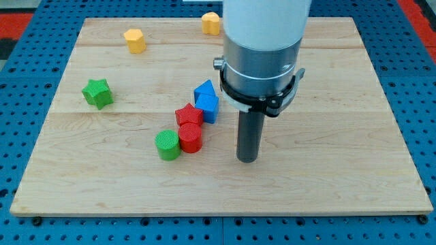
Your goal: Separate the blue cube from red star
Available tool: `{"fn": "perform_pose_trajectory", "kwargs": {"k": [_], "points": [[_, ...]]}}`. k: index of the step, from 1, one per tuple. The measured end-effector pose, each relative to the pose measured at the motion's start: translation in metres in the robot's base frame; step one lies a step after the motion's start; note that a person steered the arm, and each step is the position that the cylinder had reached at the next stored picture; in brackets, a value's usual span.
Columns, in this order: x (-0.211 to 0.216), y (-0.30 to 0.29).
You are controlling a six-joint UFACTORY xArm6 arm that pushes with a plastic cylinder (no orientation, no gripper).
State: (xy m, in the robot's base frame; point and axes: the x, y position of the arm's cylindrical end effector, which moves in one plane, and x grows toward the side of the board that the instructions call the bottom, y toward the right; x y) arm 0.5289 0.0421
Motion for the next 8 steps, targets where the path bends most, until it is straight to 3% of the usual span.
{"fn": "perform_pose_trajectory", "kwargs": {"k": [1, 4, 8], "points": [[-0.020, 0.000], [-0.053, -0.076], [-0.058, -0.057]]}}
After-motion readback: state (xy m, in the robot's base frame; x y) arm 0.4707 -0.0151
